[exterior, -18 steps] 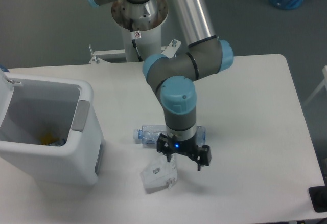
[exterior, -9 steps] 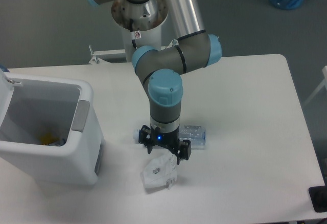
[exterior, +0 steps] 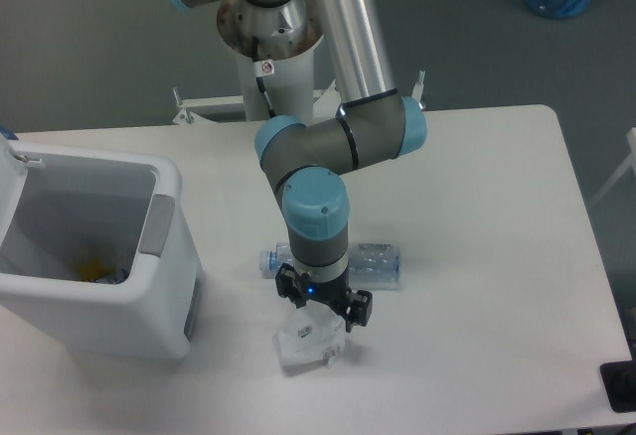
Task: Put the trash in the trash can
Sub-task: 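Lower the gripper and close it on the crumpled white paper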
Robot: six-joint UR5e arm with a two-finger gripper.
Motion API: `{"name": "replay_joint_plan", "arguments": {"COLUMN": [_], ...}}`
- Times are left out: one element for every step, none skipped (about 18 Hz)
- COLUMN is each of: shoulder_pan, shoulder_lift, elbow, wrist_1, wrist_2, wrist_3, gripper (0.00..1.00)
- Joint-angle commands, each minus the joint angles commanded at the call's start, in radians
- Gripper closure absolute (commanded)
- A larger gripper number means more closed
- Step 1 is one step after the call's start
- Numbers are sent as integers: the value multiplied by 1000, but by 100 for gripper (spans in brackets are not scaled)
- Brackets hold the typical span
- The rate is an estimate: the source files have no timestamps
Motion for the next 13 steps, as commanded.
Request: {"name": "replay_joint_plan", "arguments": {"shoulder_pan": [0, 0, 0, 0, 0, 0, 0, 0, 0, 0, 0, 0, 0], "shoulder_lift": [0, -3, -5, -6, -6, -5, -6, -6, -5, -3, 0, 2, 5], "elbow": [2, 3, 3, 3, 3, 3, 3, 3, 5, 8, 15, 29, 44], "wrist_1": [0, 0, 0, 0, 0, 0, 0, 0, 0, 2, 2, 0, 0], "wrist_2": [0, 0, 0, 0, 0, 0, 0, 0, 0, -2, -5, -11, -24], "wrist_3": [-3, -9, -11, -12, -15, -17, -17, -18, -26, -41, -60, -86, -118], "gripper": [100, 100, 100, 100, 100, 100, 100, 100, 100, 100, 100, 100, 100]}}
